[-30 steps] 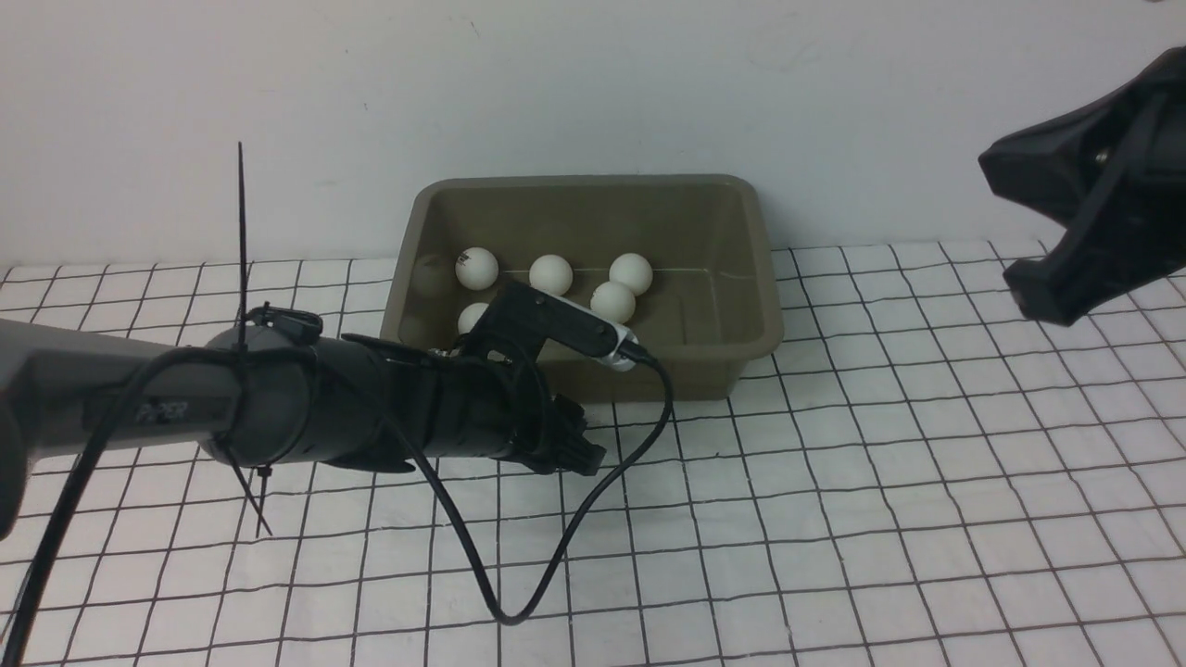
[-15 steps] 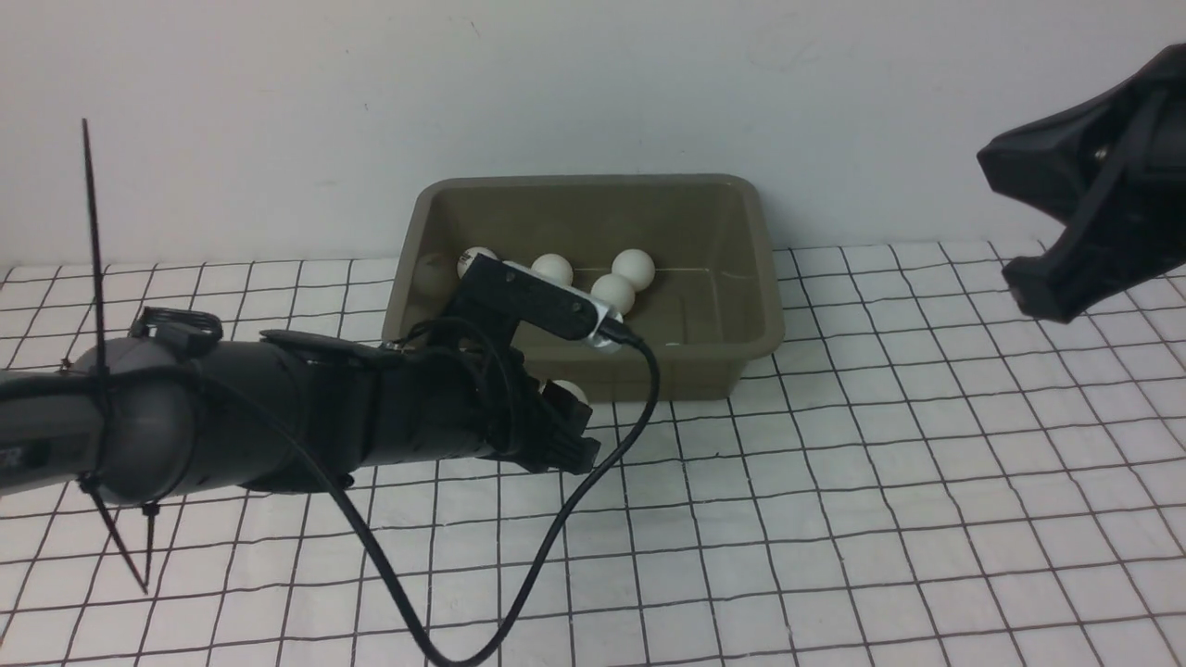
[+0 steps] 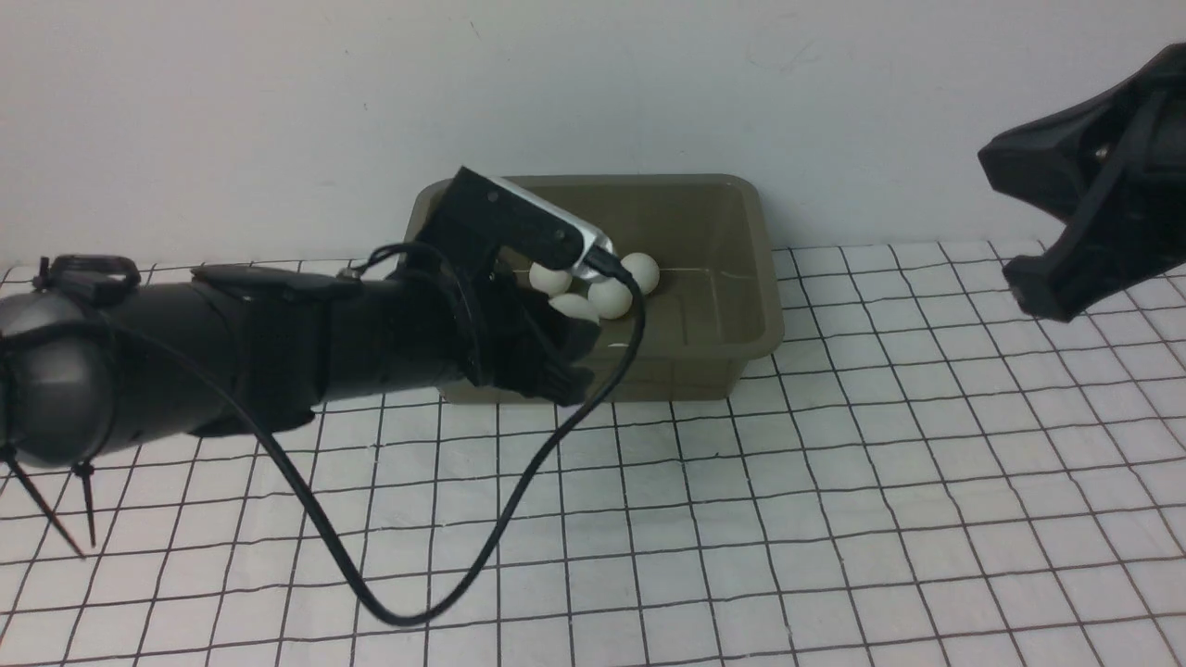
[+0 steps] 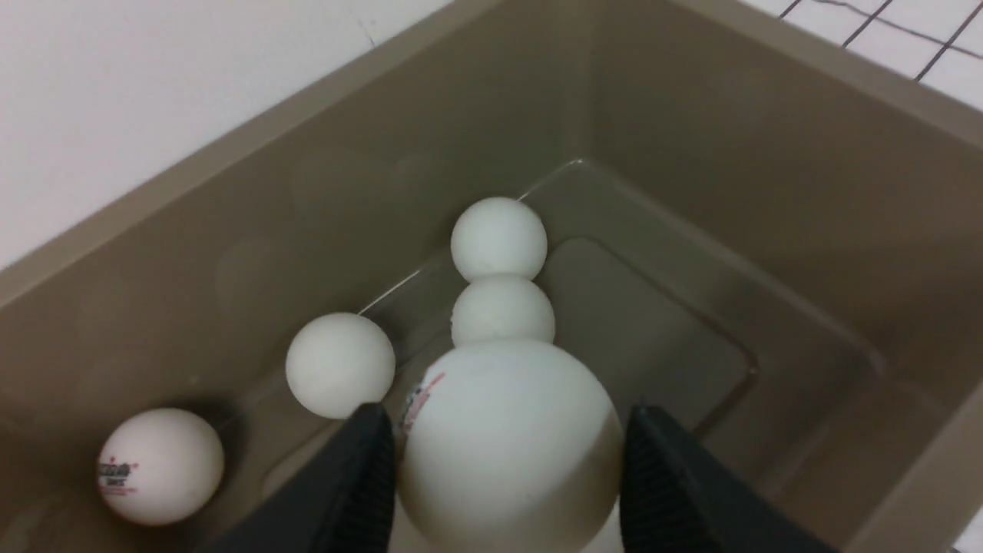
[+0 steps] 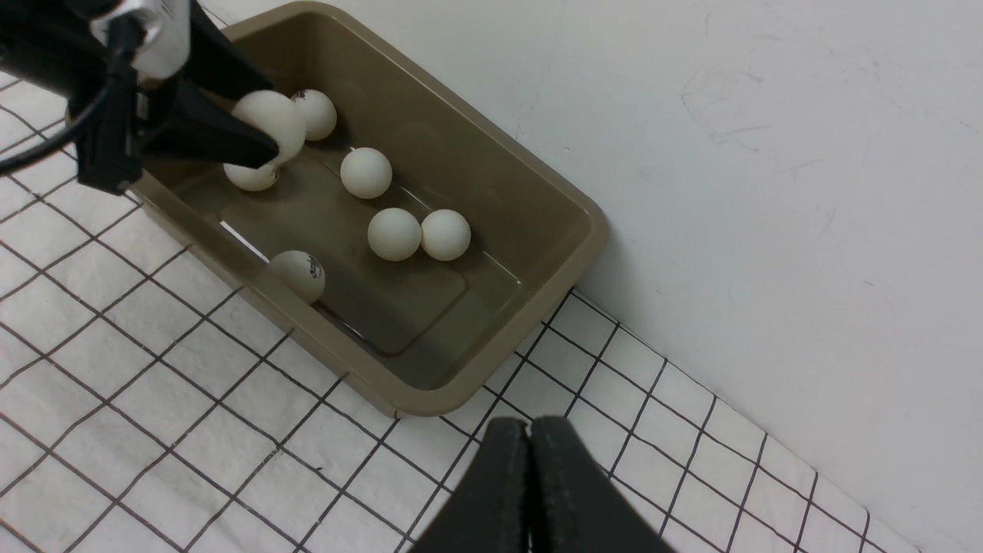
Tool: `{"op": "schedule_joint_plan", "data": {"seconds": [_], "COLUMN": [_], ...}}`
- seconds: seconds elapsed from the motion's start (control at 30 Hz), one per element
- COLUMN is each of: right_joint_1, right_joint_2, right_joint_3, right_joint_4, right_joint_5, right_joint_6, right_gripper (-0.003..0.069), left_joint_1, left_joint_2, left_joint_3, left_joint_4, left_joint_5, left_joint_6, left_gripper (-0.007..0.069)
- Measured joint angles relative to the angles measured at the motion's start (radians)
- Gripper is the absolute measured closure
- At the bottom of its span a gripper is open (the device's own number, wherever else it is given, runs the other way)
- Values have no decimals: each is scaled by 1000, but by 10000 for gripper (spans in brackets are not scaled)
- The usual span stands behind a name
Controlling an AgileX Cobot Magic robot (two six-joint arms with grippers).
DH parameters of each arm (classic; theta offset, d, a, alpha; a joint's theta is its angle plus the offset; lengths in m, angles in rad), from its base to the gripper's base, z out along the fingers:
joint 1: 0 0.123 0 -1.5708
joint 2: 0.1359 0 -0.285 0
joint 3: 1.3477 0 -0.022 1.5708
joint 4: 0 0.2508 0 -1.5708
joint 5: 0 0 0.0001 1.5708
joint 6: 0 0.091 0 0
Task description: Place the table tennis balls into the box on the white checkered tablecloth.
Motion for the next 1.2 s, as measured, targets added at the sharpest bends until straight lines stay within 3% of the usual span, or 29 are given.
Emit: {"op": "schedule_joint_plan", "data": {"seconds": [0.3, 0.9, 1.1, 1.2], "right_joint_1": [0, 0, 0, 0], "right_joint_2": [-16, -196, -260, -281], "right_joint_3": [0, 0, 0, 0], "right_joint_4": [-14, -24, -16, -1], "right_joint_5": [-25, -40, -14, 2], "right_joint_6": [-20, -32, -30, -30], "right_gripper": [673, 673, 673, 673], "left_joint_1": [1, 1, 1, 1], "left_joint_2": [-23, -256, -341, -370], "left_joint_3": [-3, 32, 38, 38], "left_joint_4": [3, 2, 3, 6], "left_joint_5": [-45, -81, -15, 96], "left_joint_6": [9, -34, -65, -108], "left_gripper": [226, 226, 226, 226]}}
